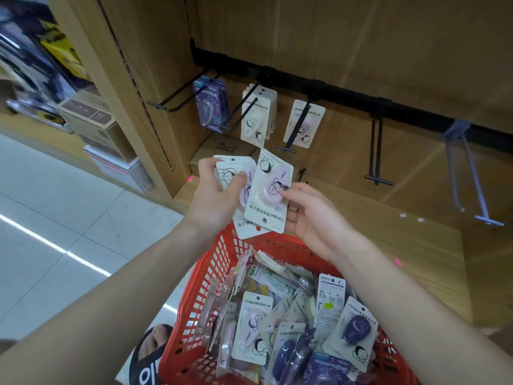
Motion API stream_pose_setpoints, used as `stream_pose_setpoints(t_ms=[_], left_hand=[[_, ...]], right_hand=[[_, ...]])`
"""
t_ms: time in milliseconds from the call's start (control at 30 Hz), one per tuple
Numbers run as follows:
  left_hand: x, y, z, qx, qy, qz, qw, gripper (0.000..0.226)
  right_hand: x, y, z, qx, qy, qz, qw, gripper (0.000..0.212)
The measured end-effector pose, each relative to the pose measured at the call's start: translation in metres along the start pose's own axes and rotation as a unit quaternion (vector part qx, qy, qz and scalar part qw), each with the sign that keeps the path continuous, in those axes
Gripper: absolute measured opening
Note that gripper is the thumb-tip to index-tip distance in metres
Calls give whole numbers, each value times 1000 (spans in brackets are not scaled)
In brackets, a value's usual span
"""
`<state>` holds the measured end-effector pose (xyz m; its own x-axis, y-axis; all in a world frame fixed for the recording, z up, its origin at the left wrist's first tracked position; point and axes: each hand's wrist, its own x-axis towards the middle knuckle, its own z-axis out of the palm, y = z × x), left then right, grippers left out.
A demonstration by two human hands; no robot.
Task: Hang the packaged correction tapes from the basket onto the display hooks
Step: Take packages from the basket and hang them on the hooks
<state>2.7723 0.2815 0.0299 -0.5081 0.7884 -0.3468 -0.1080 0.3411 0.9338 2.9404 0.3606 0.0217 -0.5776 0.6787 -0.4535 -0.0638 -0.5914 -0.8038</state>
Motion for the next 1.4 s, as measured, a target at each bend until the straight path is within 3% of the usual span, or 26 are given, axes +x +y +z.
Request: stream_pose_setpoints(t_ms=[200,433,533,633,767,933,1033,1100,1200,1400], left_hand=[[2,2,-2,-7,-2,13,1000,31],[3,3,-6,14,4,46,999,25],[2,6,-9,34,15,63,997,23],[1,7,-10,74,10,89,993,20],[-2,6,-10,116,-53,121,984,21],[-2,3,-10,129,-101,132,978,14],[-2,3,-10,134,-66,137,979,12],[-3,2,-8,120,-28,126,984,14],[-4,1,-5,115,12,109,987,18],[-6,-1,-3,160,1,113,981,26]], right_hand=[[-1,0,-7,32,-13,13,999,28],[-1,0,-20,-5,12,2,1000,27],[-5,-6,-24,-149,3,-33,988,33],[-9,-14,-25,-328,-55,-81,940,44],[-10,-28,-26,-367,-117,-70,920,45],[-3,-30,-39,-334,-12,-77,939,56],[-1,-16,-38,-182,90,-37,978,69],[-4,-5,-32,-42,76,34,996,68],[-9,10,-19,96,25,104,990,59],[-1,18,-5,223,83,83,968,38]])
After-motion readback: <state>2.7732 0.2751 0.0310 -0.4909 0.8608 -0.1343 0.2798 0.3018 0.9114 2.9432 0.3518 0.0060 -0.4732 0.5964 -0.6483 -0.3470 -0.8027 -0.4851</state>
